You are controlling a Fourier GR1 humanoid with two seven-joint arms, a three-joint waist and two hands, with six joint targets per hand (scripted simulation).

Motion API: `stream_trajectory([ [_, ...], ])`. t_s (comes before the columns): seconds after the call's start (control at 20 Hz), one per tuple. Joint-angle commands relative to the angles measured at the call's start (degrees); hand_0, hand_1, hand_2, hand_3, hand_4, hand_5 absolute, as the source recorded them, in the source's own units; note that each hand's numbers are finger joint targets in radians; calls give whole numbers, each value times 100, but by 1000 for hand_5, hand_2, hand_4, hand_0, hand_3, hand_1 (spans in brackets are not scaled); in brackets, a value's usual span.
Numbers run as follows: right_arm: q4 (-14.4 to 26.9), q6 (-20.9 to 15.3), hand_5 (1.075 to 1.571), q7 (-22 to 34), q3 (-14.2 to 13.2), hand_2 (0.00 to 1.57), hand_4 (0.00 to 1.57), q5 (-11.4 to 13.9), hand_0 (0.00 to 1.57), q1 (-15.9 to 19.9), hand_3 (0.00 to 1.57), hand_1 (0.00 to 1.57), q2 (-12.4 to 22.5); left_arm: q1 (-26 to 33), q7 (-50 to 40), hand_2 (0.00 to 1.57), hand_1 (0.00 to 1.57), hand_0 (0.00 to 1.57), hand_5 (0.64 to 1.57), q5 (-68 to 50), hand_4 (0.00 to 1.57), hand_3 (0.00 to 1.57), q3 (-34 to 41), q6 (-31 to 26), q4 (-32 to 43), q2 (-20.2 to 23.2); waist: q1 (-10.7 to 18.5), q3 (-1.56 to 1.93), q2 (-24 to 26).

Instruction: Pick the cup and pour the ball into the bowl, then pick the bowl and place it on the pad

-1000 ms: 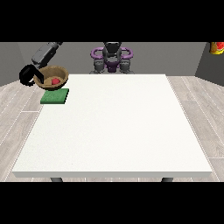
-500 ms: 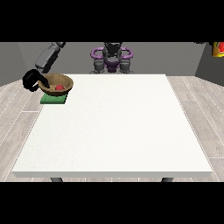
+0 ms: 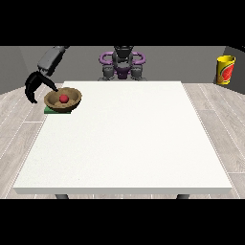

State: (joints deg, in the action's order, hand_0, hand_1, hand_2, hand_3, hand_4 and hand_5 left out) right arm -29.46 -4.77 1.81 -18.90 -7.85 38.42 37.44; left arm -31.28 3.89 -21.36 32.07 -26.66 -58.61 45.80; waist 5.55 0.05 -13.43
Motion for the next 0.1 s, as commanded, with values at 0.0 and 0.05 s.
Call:
stream_trajectory([
  [0.0, -20, 223, 1383, 441, 160, 0, 0, 138, 0, 75, 0, 0, 265, 108, -234, 0, 0, 0, 1569, 6, 1190, 0, -173, 105, -52, -195, -88, -4, 478],
  [0.05, -256, 409, 1375, 779, 287, 0, 200, 148, 0, 113, 0, 0, 300, 358, 58, 0, 0, 0, 1569, 177, 1190, 0, -134, -43, 332, -145, -241, -14, 766],
])
